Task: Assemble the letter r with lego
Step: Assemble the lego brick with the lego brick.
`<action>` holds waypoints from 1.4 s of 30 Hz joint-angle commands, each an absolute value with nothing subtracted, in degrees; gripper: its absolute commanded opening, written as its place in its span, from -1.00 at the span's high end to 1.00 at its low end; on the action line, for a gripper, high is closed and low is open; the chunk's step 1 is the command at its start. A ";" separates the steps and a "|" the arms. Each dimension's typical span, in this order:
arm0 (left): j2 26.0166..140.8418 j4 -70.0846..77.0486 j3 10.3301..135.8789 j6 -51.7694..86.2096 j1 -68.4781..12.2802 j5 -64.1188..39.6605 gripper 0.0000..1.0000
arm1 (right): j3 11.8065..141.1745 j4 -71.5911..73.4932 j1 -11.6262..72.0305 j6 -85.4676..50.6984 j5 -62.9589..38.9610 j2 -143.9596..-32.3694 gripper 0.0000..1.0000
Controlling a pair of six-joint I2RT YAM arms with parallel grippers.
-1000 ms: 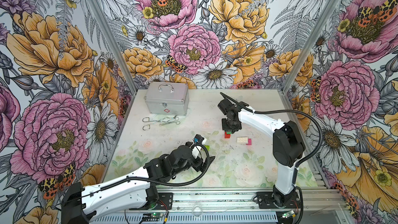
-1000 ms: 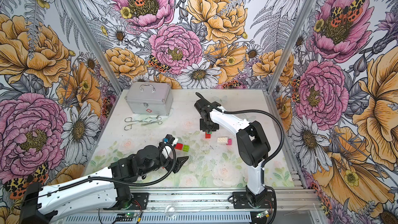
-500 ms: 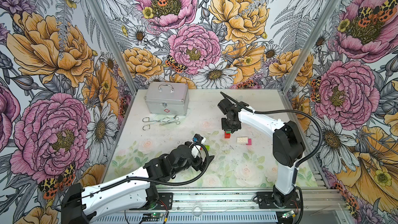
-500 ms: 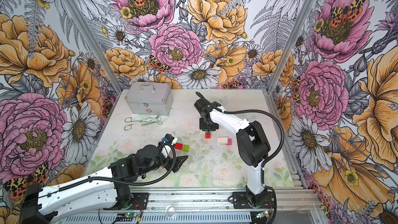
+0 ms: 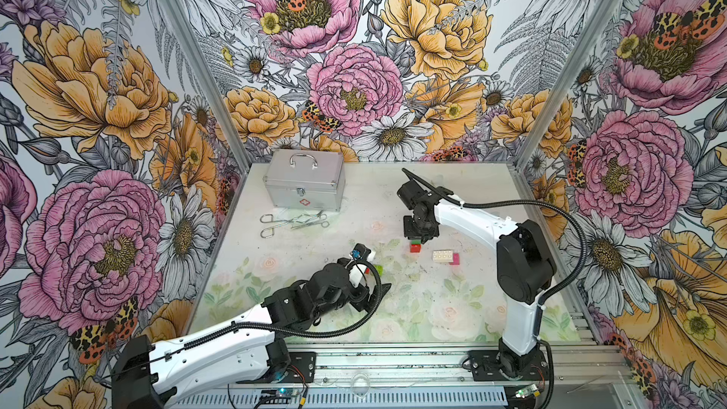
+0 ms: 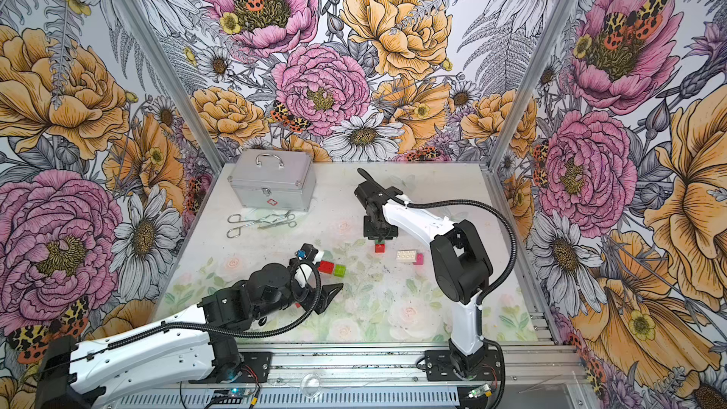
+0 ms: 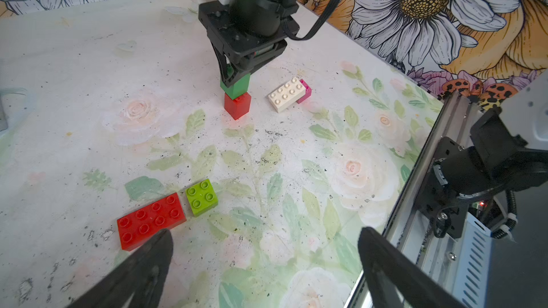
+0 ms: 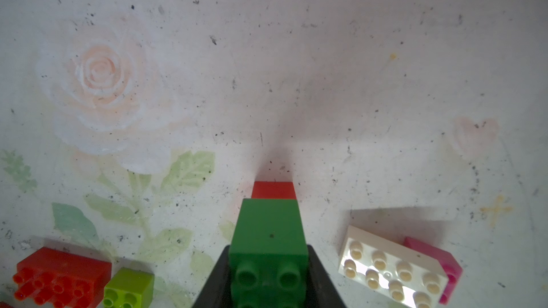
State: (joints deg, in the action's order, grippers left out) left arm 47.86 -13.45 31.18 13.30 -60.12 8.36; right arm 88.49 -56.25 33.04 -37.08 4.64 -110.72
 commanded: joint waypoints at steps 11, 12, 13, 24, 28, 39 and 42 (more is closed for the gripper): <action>48.76 -11.59 30.85 12.96 -59.19 6.68 -0.98 | 84.21 -56.25 32.54 -38.34 3.98 -108.85 0.48; 48.69 -11.56 30.81 13.01 -59.15 6.72 -0.98 | 84.12 -56.25 32.44 -38.41 3.86 -108.76 0.48; 48.67 -11.59 30.81 13.02 -59.28 6.77 -0.98 | 84.02 -56.25 32.43 -38.50 3.87 -108.77 0.48; 46.61 -11.60 30.08 12.73 -59.09 6.94 -0.97 | 85.51 -56.88 31.99 -38.98 1.91 -110.55 0.48; 46.14 -11.50 29.81 12.69 -59.04 6.94 -0.98 | 85.62 -57.28 31.88 -39.06 1.48 -110.95 0.48; 46.44 -10.55 29.79 12.14 -58.40 6.10 -0.98 | 85.52 -58.32 31.82 -38.96 1.58 -110.83 0.48; 46.58 -10.55 29.80 12.21 -58.28 5.89 -0.97 | 85.86 -58.28 31.80 -38.35 1.66 -111.17 0.47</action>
